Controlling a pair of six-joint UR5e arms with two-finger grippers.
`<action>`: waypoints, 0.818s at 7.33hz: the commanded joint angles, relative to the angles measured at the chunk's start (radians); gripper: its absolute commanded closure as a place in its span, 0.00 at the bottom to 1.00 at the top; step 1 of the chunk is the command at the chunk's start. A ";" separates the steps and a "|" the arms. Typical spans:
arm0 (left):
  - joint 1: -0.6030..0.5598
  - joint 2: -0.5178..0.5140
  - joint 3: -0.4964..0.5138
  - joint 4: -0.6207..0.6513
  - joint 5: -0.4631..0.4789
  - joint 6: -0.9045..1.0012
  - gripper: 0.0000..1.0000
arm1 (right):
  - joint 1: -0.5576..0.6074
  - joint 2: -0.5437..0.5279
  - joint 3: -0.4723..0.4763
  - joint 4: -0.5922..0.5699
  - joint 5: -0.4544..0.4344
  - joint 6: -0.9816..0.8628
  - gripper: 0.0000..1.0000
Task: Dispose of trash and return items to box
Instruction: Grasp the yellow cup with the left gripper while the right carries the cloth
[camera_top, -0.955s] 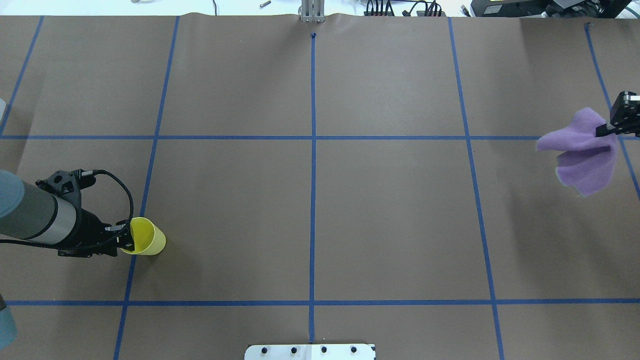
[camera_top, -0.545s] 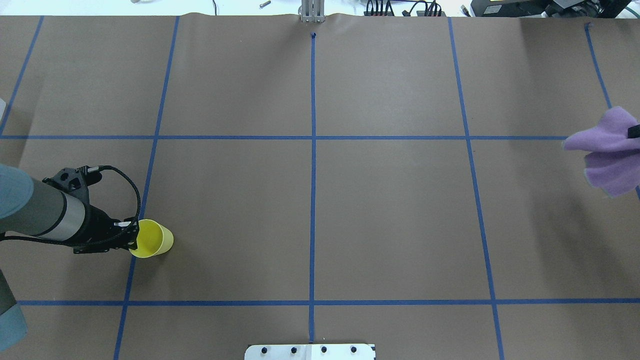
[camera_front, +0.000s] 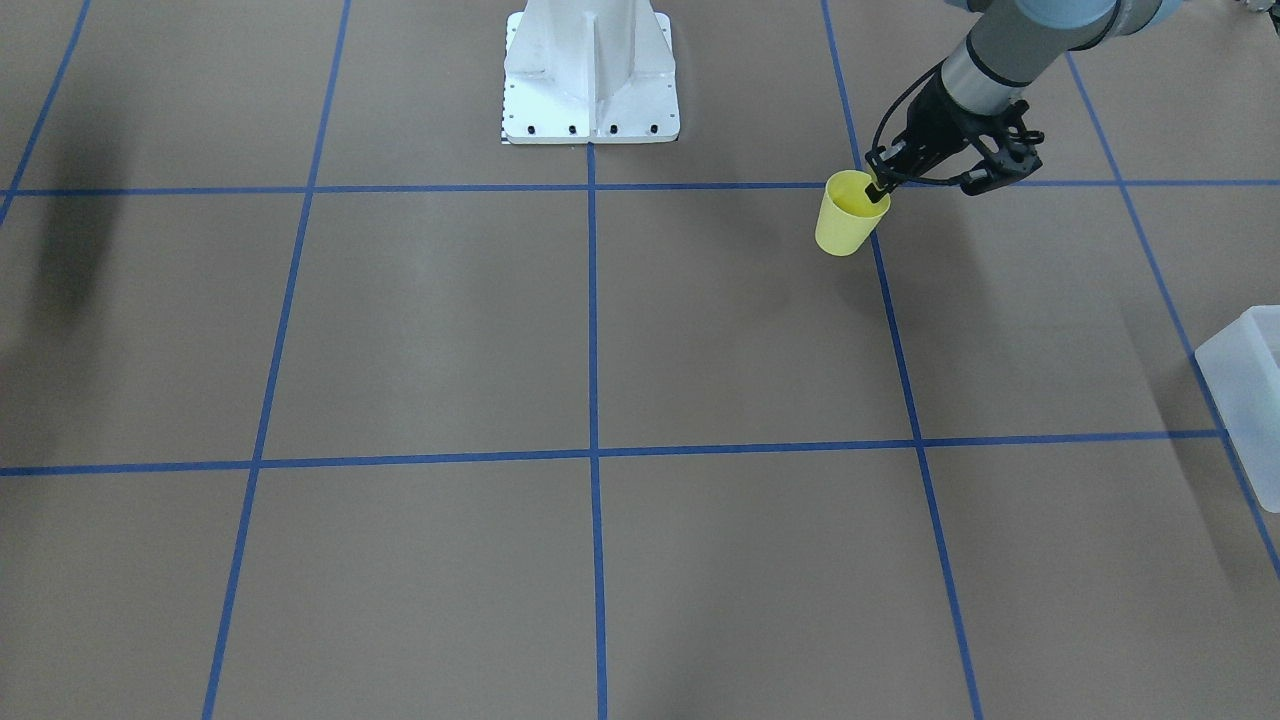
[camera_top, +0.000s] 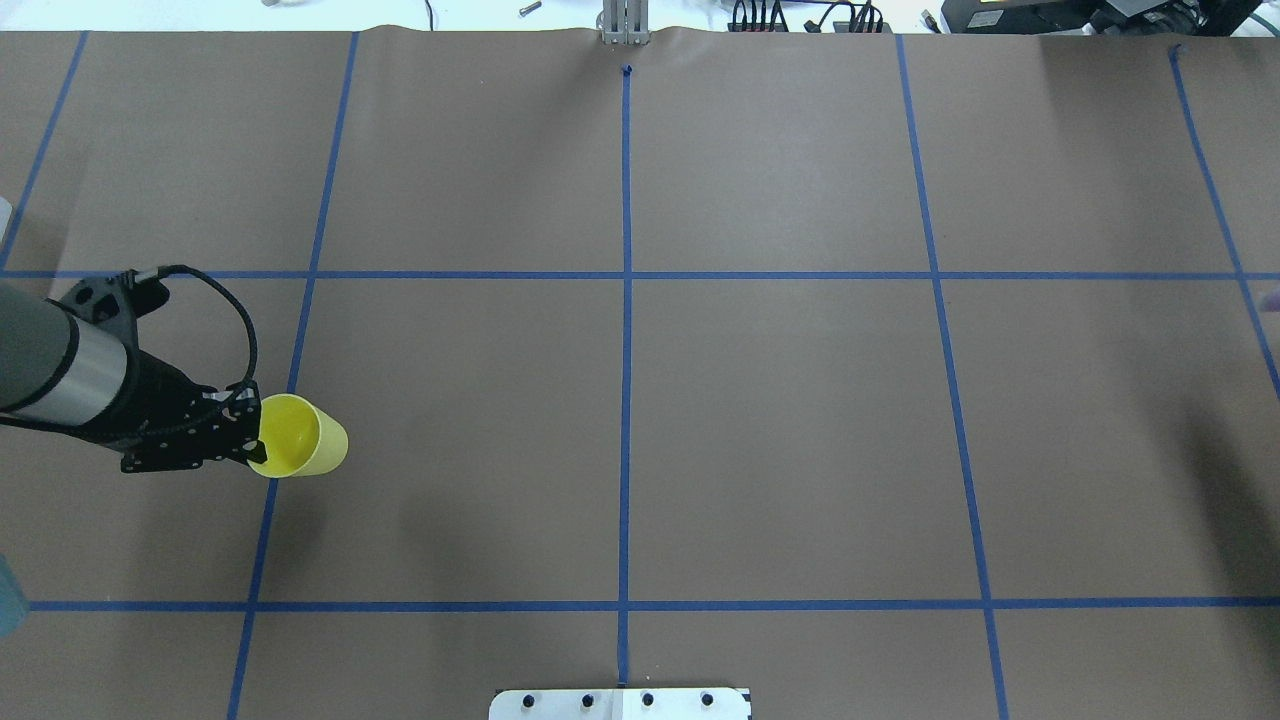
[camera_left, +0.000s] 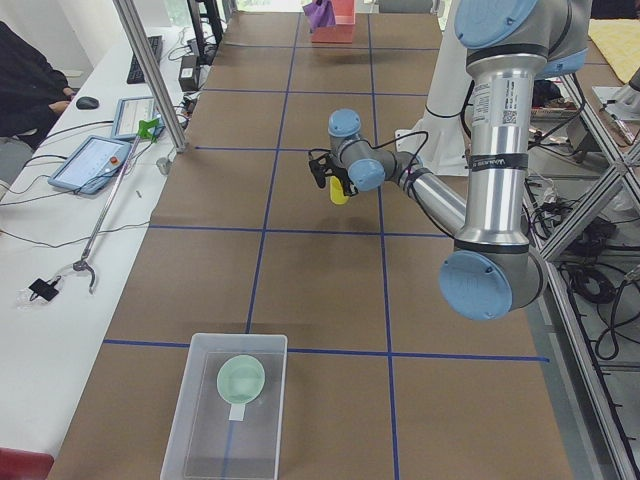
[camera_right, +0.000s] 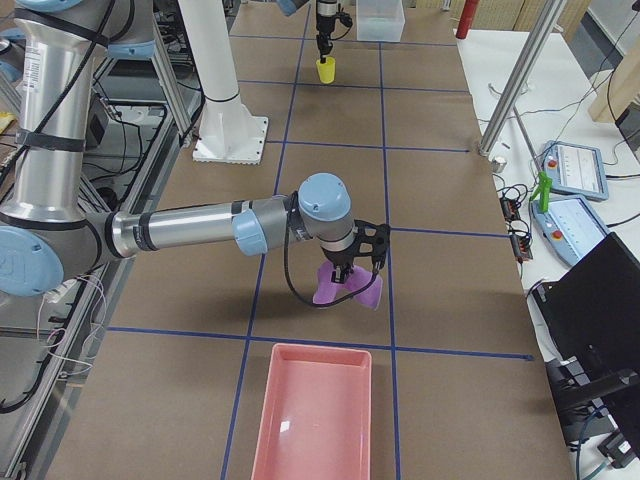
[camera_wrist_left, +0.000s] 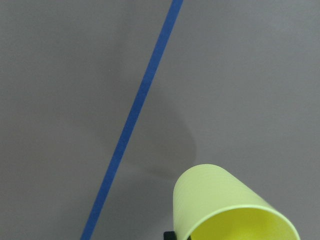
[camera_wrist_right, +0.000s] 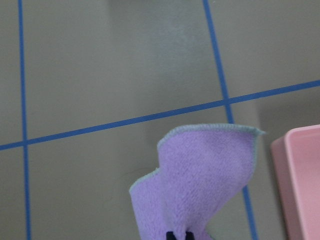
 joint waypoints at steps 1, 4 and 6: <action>-0.137 -0.090 -0.027 0.149 -0.092 0.026 1.00 | 0.168 0.020 -0.009 -0.241 -0.168 -0.424 1.00; -0.320 -0.095 -0.036 0.317 -0.117 0.337 1.00 | 0.273 0.055 -0.141 -0.310 -0.298 -0.603 1.00; -0.413 -0.112 -0.024 0.411 -0.114 0.515 1.00 | 0.271 0.063 -0.303 -0.178 -0.324 -0.626 1.00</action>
